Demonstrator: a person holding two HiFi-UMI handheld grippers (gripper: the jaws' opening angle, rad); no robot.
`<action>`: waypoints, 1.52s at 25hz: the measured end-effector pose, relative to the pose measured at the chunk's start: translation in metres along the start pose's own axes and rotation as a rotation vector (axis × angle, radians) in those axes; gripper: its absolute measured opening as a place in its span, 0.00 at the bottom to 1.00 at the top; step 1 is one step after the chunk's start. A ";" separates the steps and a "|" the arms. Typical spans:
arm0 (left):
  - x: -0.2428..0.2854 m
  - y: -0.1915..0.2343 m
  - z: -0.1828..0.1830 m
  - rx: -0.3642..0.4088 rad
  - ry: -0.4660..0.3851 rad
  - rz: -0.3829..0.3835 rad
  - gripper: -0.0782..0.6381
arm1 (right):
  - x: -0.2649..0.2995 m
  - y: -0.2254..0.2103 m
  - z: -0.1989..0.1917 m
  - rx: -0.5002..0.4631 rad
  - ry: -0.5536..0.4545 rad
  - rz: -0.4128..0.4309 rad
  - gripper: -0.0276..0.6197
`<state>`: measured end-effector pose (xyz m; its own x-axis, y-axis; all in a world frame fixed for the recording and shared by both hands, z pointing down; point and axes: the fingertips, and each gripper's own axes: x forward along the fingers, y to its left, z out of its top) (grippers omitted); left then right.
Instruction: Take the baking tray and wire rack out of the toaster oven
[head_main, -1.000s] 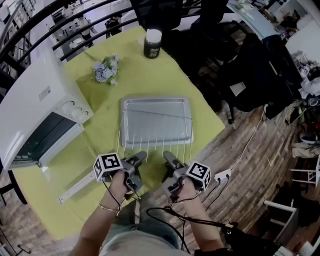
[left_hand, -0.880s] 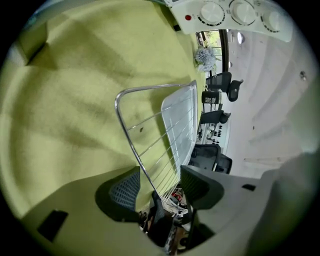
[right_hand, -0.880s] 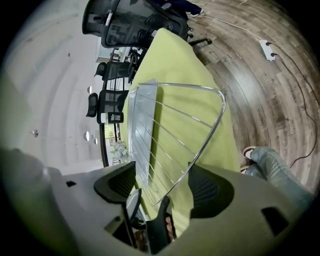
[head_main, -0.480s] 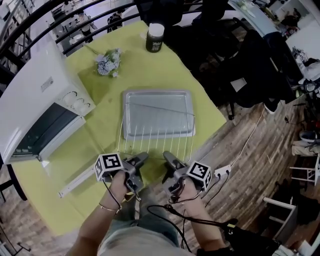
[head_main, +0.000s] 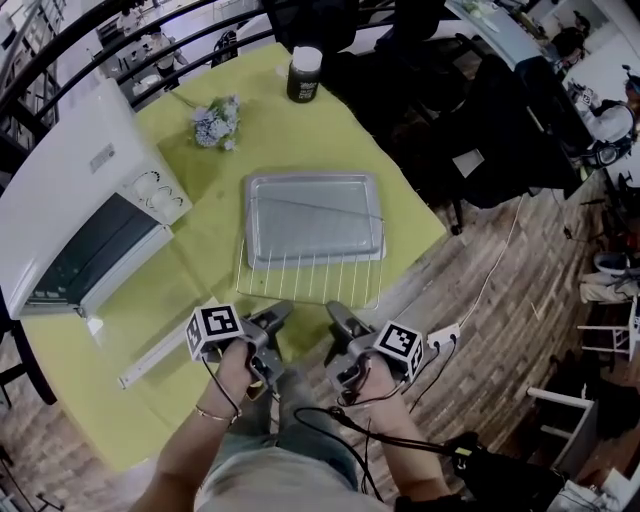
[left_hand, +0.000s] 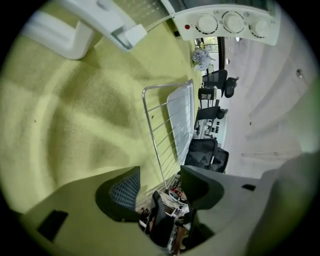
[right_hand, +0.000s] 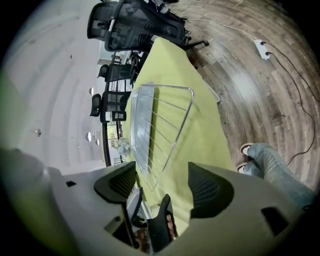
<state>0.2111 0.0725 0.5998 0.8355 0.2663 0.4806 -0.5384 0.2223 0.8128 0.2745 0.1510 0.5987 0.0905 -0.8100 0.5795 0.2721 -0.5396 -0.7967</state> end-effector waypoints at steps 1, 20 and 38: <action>-0.004 -0.002 -0.001 0.028 -0.004 0.002 0.42 | -0.003 0.002 -0.002 -0.006 -0.006 0.004 0.55; -0.208 -0.184 0.073 1.223 -0.785 0.166 0.15 | -0.106 0.210 0.011 -1.144 -0.547 0.060 0.04; -0.291 -0.233 0.104 1.396 -1.118 0.280 0.13 | -0.121 0.301 0.004 -1.464 -0.772 0.065 0.04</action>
<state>0.1046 -0.1546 0.3053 0.7350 -0.6657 0.1289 -0.6748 -0.7367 0.0433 0.3489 0.0876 0.2896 0.6099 -0.7821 0.1278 -0.7850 -0.6184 -0.0383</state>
